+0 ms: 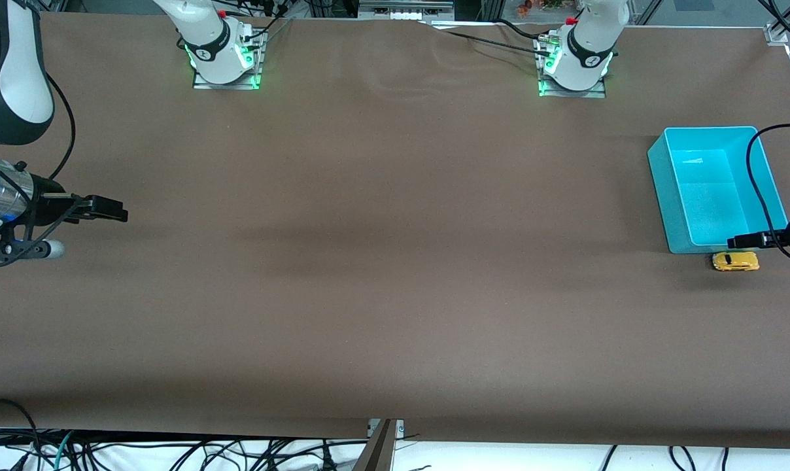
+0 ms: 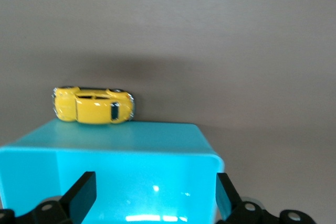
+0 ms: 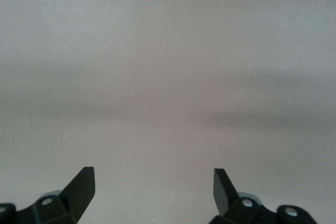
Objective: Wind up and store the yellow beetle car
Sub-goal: 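Move the left gripper down beside the yellow car, then close the left gripper on the yellow car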
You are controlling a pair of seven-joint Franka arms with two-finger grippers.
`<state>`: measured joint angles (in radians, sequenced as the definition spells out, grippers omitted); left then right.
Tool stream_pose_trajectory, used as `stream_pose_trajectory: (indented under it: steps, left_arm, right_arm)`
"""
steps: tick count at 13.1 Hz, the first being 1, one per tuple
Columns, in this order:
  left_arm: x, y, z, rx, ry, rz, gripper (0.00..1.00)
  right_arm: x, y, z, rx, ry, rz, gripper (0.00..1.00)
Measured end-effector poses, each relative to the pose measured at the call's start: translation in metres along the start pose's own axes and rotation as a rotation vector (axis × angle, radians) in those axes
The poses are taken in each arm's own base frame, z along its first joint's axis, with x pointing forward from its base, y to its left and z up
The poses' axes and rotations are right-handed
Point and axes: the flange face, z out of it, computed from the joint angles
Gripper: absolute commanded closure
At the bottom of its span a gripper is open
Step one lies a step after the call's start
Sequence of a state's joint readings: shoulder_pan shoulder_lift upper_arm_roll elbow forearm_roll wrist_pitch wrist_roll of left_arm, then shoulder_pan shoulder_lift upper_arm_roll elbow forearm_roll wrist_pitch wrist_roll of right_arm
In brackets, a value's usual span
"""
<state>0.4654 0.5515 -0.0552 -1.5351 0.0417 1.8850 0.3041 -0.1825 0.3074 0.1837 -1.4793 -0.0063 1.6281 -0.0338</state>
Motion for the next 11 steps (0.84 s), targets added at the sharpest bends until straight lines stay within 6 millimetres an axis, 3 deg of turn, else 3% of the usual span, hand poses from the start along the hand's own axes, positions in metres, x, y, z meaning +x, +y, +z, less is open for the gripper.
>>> stream_pose_trajectory:
  steps: [3,6,11]
  left_arm:
    - [0.006,-0.026,0.006,0.051,0.084,0.133,0.00]
    - [0.008,-0.053,0.031,0.093,0.107,0.284,0.00]
    - [0.013,-0.058,0.070,0.078,0.069,0.319,0.00]
  right_arm:
    - [0.000,0.000,0.000,0.000,0.000,0.001,0.00]
    - [0.000,0.001,0.000,-0.001,0.000,0.001,0.00]
    - [0.000,0.001,-0.001,-0.001,0.001,0.002,0.00]
